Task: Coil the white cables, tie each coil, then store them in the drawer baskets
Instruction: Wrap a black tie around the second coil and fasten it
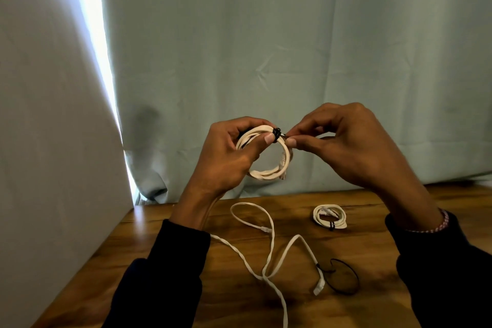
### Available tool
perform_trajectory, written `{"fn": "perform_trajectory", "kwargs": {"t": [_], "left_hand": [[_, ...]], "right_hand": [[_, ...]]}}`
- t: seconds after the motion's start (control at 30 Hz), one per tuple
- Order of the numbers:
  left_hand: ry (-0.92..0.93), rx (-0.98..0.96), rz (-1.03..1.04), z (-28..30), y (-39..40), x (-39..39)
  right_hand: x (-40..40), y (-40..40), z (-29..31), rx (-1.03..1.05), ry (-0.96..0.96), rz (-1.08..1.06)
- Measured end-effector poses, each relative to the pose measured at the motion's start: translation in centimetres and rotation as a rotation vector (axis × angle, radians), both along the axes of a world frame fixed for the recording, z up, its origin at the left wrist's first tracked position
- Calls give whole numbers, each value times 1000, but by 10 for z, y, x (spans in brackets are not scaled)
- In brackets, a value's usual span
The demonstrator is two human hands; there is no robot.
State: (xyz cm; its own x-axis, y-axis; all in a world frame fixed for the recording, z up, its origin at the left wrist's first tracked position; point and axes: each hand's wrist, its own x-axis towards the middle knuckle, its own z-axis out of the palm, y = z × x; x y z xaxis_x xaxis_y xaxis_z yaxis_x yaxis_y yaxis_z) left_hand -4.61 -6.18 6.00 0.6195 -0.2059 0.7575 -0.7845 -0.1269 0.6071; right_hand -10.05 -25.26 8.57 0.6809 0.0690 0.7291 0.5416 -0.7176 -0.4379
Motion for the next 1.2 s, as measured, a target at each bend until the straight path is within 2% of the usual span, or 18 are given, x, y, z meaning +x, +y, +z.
{"fn": "perform_trajectory", "kwargs": {"t": [0.13, 0.37, 0.87, 1.2], "left_hand": [[-9, -11, 6, -1, 0, 2], [-80, 15, 32, -2, -1, 4], [-271, 103, 124, -5, -10, 2], [-248, 83, 127, -8, -10, 7]], "right_hand": [[1, 4, -2, 48, 32, 13], [3, 9, -5, 295, 169, 39], [4, 6, -5, 371, 289, 92], [9, 9, -8, 420, 283, 99]]}}
